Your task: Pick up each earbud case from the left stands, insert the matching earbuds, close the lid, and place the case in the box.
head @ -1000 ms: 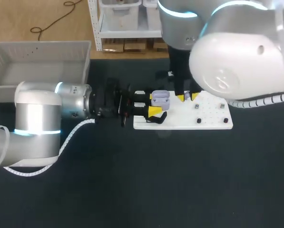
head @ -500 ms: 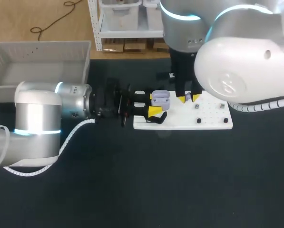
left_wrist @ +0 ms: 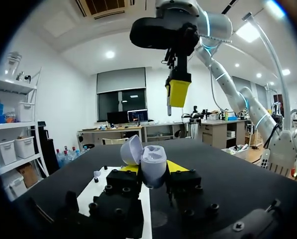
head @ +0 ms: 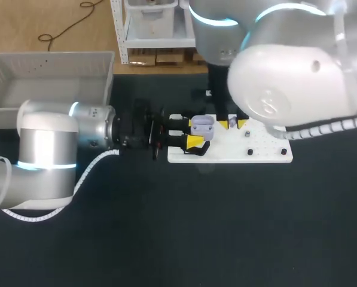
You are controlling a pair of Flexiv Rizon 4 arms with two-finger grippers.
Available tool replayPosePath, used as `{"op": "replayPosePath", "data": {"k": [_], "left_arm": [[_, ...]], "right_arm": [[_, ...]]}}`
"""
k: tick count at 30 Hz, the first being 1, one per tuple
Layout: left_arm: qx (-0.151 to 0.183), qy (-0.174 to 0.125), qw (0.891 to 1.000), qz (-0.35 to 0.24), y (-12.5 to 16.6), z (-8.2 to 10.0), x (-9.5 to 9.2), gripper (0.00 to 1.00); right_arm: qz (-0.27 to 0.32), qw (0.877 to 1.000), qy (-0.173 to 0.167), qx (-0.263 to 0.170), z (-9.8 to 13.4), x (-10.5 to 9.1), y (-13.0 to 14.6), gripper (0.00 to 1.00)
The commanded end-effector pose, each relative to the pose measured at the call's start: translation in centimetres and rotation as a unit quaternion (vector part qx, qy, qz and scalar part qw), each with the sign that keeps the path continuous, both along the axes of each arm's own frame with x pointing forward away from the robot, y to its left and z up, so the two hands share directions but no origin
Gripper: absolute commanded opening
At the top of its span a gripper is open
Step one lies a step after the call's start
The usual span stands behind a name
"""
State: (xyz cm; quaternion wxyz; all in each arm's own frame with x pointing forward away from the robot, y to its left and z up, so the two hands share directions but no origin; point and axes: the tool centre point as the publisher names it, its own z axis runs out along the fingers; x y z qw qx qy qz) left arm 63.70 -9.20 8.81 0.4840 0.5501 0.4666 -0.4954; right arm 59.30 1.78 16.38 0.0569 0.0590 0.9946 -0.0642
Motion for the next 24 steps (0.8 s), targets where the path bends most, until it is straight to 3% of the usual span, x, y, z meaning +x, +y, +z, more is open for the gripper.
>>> {"op": "replayPosePath", "data": {"k": [1,9,24], "left_arm": [[0.011,-0.001,1.000,0.000,0.1,0.4,-0.3,0.00],[0.020,-0.002,1.000,-0.006,-0.3,0.4,-0.8,0.00],[0.020,-0.002,1.000,-0.007,-0.3,0.4,-0.8,0.00]], "right_arm": [[-0.041,0.999,0.007,-0.003,0.1,0.9,1.0,0.00],[-0.110,0.994,0.014,0.001,-0.3,1.1,2.0,0.00],[-0.115,0.993,0.017,0.000,-0.6,1.1,2.4,0.00]]}}
